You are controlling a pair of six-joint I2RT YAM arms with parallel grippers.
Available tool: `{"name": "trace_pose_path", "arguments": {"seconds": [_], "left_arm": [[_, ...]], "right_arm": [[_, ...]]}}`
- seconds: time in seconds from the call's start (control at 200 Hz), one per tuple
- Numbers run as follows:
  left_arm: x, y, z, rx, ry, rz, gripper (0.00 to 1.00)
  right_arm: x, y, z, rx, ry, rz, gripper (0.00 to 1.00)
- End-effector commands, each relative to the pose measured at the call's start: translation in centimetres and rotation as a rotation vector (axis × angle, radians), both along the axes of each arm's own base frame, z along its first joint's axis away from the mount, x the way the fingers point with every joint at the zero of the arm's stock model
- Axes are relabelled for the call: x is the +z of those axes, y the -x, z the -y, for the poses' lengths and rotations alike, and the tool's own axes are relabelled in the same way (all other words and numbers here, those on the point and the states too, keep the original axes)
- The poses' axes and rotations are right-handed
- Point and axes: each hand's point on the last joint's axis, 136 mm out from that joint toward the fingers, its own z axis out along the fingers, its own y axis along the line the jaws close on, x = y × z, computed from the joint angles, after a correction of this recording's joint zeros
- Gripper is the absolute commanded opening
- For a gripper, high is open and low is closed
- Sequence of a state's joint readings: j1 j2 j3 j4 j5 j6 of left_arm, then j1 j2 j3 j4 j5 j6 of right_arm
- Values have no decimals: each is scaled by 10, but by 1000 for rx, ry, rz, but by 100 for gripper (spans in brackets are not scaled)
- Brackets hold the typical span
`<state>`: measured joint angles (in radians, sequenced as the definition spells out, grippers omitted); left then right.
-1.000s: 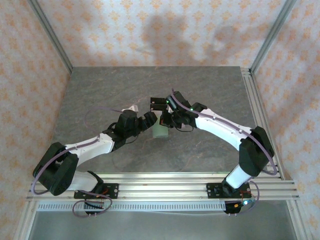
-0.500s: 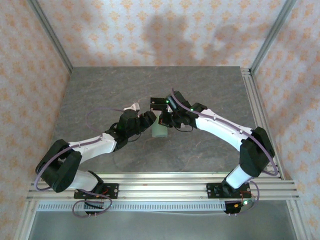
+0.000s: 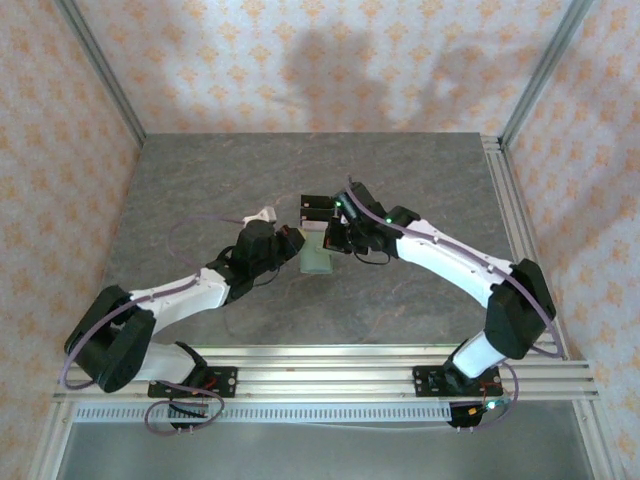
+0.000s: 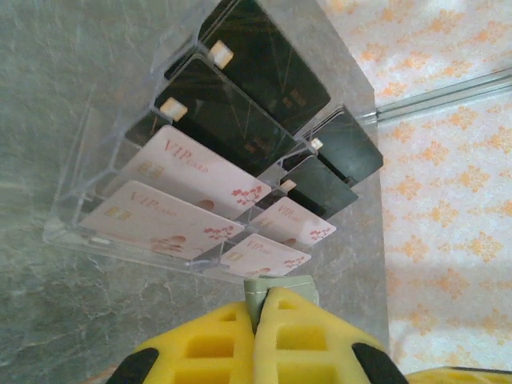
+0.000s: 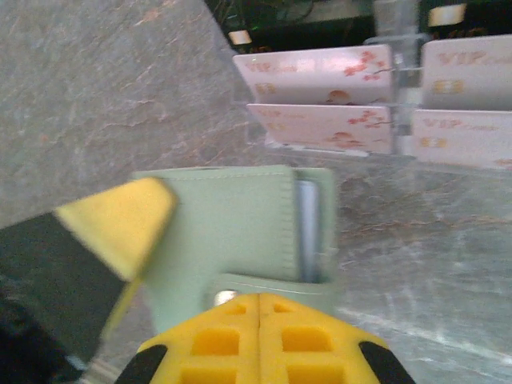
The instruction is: Put the credit cards into the card holder
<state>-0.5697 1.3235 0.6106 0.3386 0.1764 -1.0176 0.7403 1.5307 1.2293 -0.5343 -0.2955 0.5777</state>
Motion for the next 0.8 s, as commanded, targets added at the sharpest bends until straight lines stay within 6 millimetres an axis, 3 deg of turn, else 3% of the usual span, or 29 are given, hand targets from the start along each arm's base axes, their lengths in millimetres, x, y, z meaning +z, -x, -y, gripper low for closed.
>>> {"name": "trace_pose_path", "arguments": {"seconds": [0.0, 0.07, 0.155, 0.245, 0.405, 0.555, 0.796], "left_arm": [[3, 6, -17, 33, -96, 42, 0], [5, 8, -19, 24, -121, 48, 0], [4, 9, -22, 21, -151, 44, 0], [3, 10, -23, 22, -158, 43, 0], [3, 10, -20, 8, -157, 36, 0], [4, 9, -19, 3, -156, 38, 0], [10, 7, -17, 0, -145, 47, 0]], "right_arm": [[-6, 3, 33, -35, 118, 30, 0], [-12, 5, 38, -41, 114, 18, 0], [-7, 6, 27, -18, 58, 11, 1], [1, 10, 11, 24, 18, 22, 27], [8, 14, -12, 73, 14, 32, 46], [7, 12, -26, 92, 33, 37, 52], [-2, 7, -43, 112, 67, 30, 54]]}}
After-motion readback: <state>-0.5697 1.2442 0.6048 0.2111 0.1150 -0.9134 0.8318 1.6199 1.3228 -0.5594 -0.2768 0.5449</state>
